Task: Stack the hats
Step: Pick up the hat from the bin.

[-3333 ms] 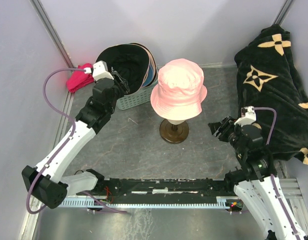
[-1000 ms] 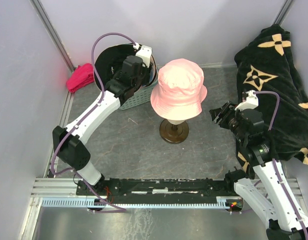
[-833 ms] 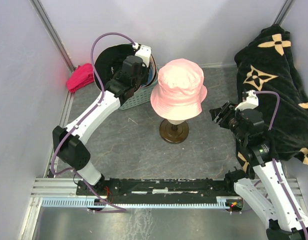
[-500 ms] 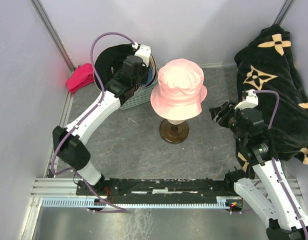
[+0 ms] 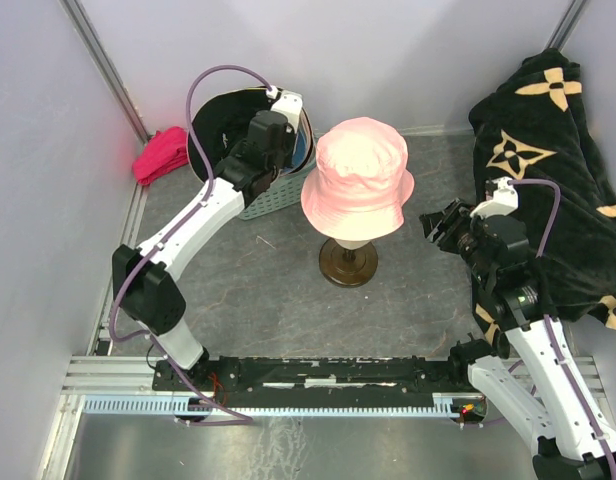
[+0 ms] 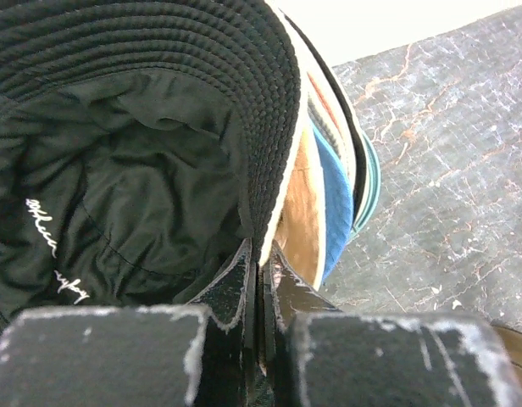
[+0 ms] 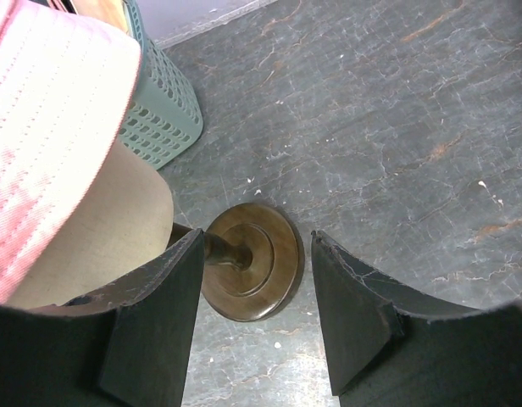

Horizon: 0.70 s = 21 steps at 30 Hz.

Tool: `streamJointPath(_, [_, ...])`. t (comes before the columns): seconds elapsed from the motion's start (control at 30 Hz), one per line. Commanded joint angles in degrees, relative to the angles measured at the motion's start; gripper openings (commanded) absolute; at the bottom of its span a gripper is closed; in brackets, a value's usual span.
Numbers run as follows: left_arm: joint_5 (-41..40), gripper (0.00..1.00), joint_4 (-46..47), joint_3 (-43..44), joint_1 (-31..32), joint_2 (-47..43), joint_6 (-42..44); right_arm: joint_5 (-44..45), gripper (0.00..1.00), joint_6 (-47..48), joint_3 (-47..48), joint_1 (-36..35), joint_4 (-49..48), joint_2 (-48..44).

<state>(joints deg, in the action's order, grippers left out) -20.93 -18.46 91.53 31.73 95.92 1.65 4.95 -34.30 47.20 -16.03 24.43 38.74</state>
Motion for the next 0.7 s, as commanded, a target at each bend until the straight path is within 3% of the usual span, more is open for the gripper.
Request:
streamJointPath(0.0, [-0.89, 0.03, 3.76, 4.32, -1.41, -2.06, -1.64, 1.01, 0.62, 1.48, 3.32, -0.27, -1.94, -0.16])
streamJointPath(0.4, [-5.50, 0.03, 1.46, 19.03, -2.54, -0.41, -5.51, 3.71, 0.61, 1.94, 5.51, -0.30, -4.70, 1.67])
streamJointPath(0.57, [-7.33, 0.03, 4.53, 20.85, -2.50, -0.81, -10.58, 6.82, 0.61, 2.20, 4.90, -0.29, -10.02, 2.99])
streamJointPath(0.67, [-9.55, 0.03, 4.33, 26.35, -2.51, 0.53, -11.97, 7.59, 0.61, 2.22, 5.27, -0.31, -13.53, 4.94])
